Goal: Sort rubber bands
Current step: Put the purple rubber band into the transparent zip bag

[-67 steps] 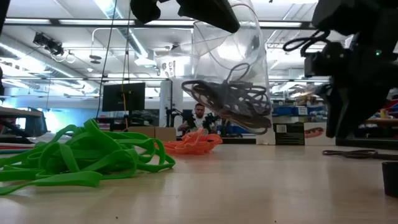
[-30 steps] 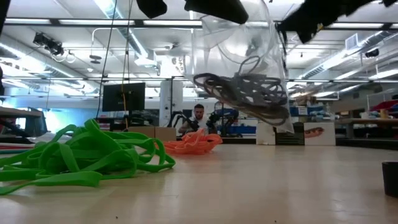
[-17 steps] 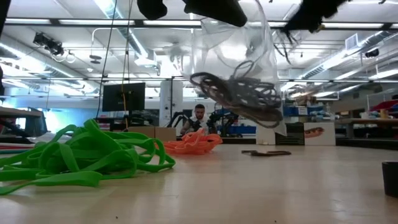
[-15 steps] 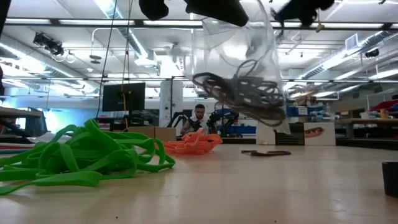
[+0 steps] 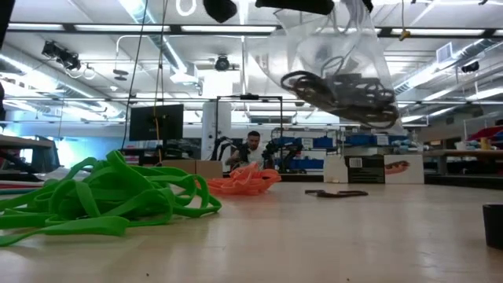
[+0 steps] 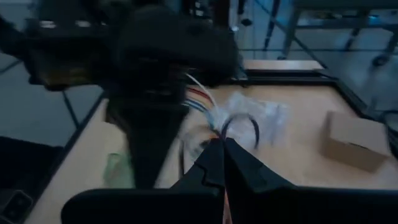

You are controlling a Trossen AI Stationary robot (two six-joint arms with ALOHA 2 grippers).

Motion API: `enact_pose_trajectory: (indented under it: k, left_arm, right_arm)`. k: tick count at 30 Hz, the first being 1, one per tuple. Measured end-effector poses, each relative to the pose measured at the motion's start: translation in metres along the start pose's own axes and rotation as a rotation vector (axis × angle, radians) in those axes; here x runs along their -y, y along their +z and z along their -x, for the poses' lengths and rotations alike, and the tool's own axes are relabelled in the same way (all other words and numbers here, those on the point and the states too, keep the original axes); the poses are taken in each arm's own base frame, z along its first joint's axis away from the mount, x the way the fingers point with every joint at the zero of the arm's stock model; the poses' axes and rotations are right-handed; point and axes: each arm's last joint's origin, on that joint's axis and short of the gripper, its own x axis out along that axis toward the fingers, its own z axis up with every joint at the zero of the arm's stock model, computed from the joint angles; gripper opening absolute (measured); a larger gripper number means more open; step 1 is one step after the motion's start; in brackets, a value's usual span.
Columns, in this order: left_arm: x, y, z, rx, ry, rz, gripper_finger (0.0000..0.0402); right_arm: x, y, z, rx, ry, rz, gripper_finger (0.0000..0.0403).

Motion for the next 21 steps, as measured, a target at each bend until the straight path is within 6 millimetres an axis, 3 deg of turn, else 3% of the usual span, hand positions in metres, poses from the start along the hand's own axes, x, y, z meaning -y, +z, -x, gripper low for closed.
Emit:
enact_pose_trajectory:
  k: [11, 21]
  left_arm:
    - [-0.003, 0.001, 0.0, -0.012, 0.046, -0.049, 0.0003]
    - [-0.004, 0.001, 0.0, -0.021, 0.063, -0.06, 0.0003]
  right_arm:
    - [-0.009, -0.008, -0.001, -0.084, 0.085, -0.071, 0.0]
    - [-0.013, -0.025, 0.002, -0.262, 0.17, -0.091, 0.0009]
